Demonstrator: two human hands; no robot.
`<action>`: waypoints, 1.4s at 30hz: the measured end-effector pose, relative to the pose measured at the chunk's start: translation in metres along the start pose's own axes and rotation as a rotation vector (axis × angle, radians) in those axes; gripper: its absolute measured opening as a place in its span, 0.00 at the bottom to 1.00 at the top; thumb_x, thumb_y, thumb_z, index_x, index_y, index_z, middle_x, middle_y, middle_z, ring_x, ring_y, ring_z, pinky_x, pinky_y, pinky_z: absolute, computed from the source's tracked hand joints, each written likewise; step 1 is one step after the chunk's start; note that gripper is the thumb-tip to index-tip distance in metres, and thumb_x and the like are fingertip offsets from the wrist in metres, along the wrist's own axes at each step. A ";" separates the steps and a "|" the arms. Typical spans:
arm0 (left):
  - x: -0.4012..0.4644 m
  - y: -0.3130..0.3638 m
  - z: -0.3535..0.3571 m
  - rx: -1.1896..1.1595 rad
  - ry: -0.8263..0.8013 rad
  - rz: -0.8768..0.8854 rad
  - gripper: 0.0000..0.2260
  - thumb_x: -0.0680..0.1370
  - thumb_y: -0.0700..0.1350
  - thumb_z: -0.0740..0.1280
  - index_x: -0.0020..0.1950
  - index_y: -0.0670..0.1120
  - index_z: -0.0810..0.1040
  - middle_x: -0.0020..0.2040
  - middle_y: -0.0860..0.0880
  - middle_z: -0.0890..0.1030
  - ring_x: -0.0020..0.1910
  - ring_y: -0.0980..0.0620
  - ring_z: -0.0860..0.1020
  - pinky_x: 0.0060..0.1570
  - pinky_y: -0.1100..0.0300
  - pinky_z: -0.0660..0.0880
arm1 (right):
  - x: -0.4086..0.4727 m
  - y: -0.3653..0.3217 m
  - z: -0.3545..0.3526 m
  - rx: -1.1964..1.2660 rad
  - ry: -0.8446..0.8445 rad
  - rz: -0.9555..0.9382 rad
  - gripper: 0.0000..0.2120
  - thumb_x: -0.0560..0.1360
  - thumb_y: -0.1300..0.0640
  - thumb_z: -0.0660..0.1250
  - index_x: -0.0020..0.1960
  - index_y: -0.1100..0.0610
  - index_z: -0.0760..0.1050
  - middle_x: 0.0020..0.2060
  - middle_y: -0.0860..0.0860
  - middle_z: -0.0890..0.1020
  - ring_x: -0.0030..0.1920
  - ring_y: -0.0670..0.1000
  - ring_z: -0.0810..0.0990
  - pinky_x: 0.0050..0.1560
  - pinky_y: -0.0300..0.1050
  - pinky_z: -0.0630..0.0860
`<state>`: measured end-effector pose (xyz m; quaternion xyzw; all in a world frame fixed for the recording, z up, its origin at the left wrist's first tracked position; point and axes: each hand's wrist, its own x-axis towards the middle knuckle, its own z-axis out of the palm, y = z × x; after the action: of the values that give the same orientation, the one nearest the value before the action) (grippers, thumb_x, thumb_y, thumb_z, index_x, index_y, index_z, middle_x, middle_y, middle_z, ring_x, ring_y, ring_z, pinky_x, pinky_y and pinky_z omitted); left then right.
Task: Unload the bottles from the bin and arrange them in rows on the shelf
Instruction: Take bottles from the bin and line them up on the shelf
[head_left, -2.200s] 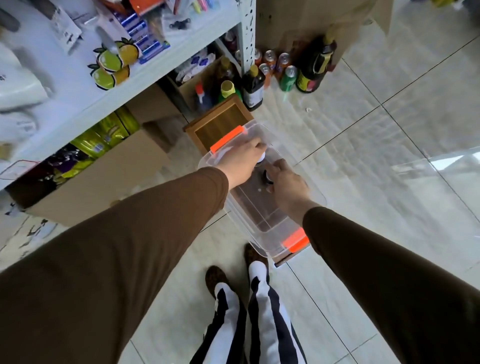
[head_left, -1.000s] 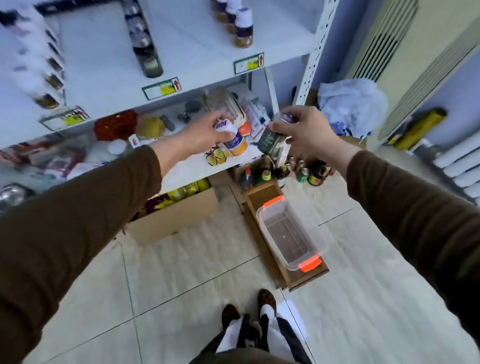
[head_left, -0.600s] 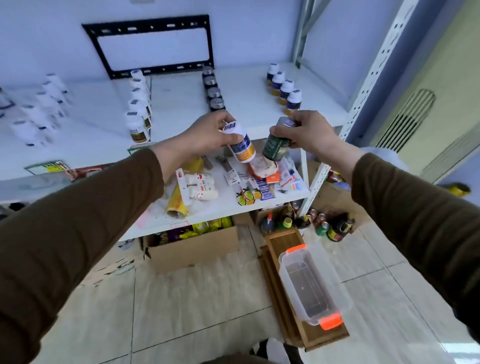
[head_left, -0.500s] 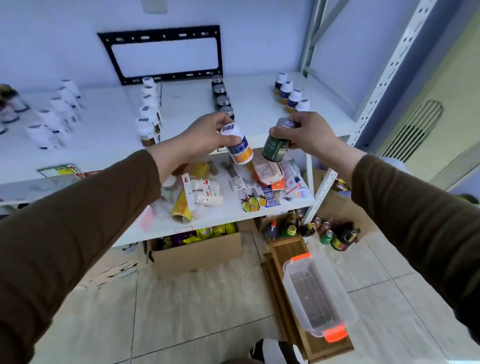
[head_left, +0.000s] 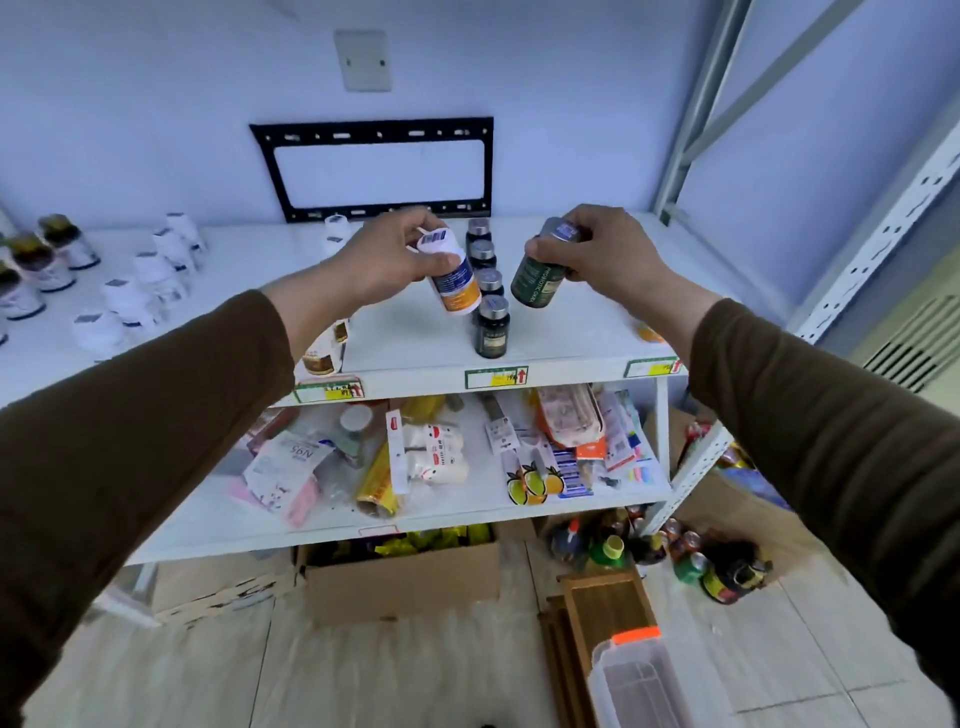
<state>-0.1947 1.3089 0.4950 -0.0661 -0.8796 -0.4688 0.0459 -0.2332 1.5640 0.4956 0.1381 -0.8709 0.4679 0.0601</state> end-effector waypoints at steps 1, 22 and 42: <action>0.009 -0.002 -0.004 -0.001 0.011 -0.005 0.14 0.76 0.46 0.73 0.59 0.46 0.77 0.57 0.48 0.81 0.53 0.51 0.80 0.47 0.62 0.75 | 0.013 -0.002 0.002 -0.005 -0.003 -0.010 0.20 0.66 0.41 0.76 0.44 0.57 0.77 0.37 0.51 0.78 0.38 0.51 0.78 0.49 0.58 0.80; 0.219 -0.092 -0.088 -0.028 -0.036 -0.019 0.16 0.74 0.45 0.75 0.58 0.42 0.75 0.59 0.43 0.80 0.57 0.45 0.81 0.59 0.47 0.79 | 0.265 0.007 0.102 -0.122 0.096 0.050 0.18 0.69 0.42 0.75 0.45 0.53 0.73 0.39 0.47 0.77 0.38 0.49 0.76 0.35 0.41 0.69; 0.305 -0.167 -0.084 0.045 -0.175 -0.069 0.15 0.75 0.47 0.74 0.57 0.44 0.76 0.59 0.47 0.81 0.57 0.45 0.80 0.57 0.47 0.76 | 0.370 0.105 0.180 -0.526 -0.084 0.282 0.20 0.68 0.40 0.73 0.42 0.52 0.67 0.36 0.47 0.73 0.36 0.47 0.71 0.31 0.42 0.62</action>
<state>-0.5207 1.1695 0.4483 -0.0751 -0.8924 -0.4425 -0.0458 -0.6127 1.4010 0.3982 0.0146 -0.9745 0.2240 -0.0079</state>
